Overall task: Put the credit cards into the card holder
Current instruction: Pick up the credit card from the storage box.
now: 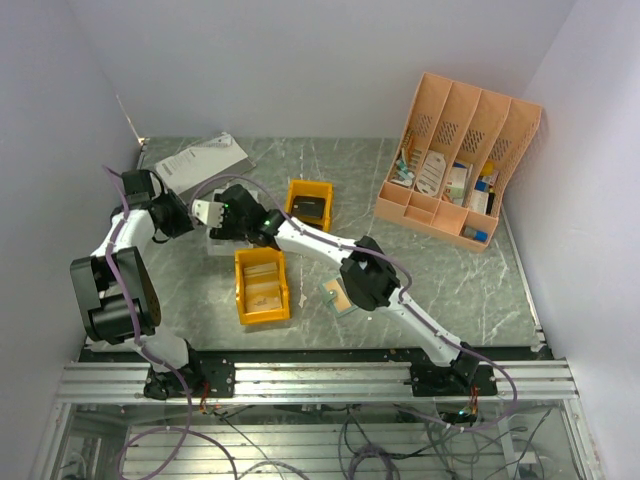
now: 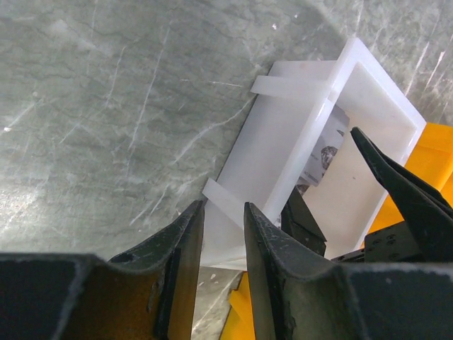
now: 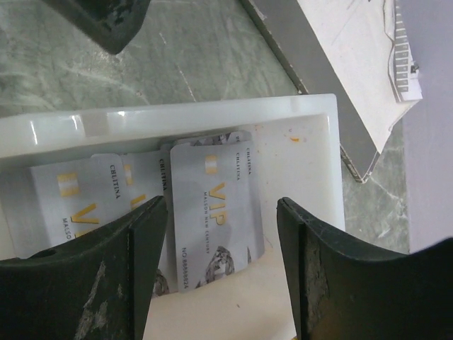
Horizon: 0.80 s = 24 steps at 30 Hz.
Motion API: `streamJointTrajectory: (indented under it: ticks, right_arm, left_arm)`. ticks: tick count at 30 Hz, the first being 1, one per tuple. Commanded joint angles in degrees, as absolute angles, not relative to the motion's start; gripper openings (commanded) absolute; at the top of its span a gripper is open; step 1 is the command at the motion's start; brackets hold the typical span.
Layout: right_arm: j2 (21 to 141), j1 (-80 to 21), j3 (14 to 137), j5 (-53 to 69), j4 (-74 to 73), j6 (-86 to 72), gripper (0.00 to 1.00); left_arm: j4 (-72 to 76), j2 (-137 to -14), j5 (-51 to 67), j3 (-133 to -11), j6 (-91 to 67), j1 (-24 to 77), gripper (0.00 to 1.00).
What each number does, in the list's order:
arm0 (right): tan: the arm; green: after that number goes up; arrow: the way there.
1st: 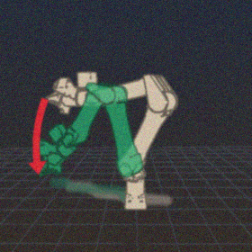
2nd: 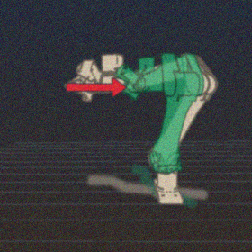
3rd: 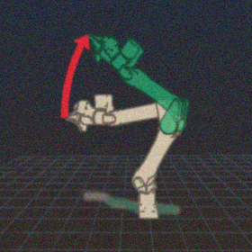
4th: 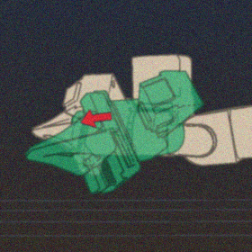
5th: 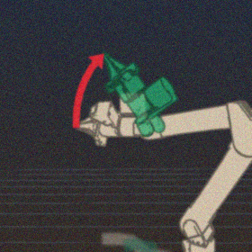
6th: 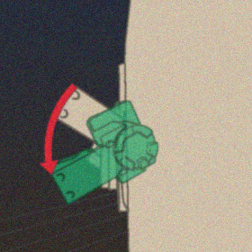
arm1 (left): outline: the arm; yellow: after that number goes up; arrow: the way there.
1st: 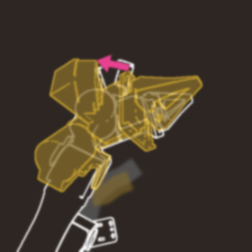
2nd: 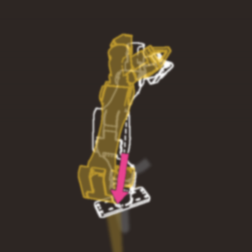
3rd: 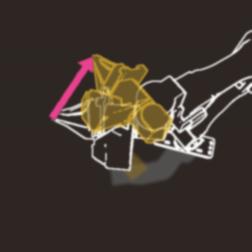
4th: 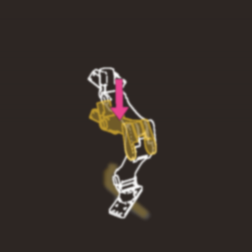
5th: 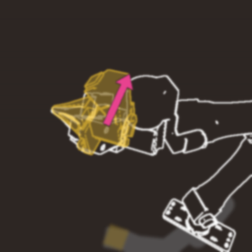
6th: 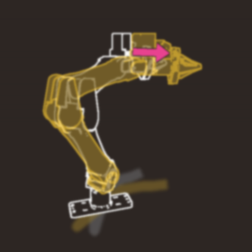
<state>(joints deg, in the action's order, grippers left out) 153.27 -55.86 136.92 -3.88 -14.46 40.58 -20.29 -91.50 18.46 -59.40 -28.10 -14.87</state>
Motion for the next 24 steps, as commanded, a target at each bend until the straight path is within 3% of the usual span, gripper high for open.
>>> streamJointTrajectory:
  ticks: [1,8,18,24]
  right_arm:
    - [155.55,-55.92,138.64,-3.90,-13.07,40.69,0.63]
    - [156.94,-55.80,138.67,-5.78,-11.74,41.26,0.61]
    - [155.04,-55.38,138.43,-8.05,-9.17,41.92,0.40]
    - [153.42,-55.38,138.60,-7.56,-8.88,41.91,0.34]
  left_arm:
    - [-22.43,-89.25,15.27,-59.16,-28.66,-15.69,0.40]
    - [-22.46,-86.25,13.32,-57.88,-28.92,-17.48,0.40]
    - [-22.00,-85.81,14.33,-57.79,-28.83,-17.51,0.40]
    - [-21.95,-85.44,14.59,-57.65,-28.78,-17.51,0.40]
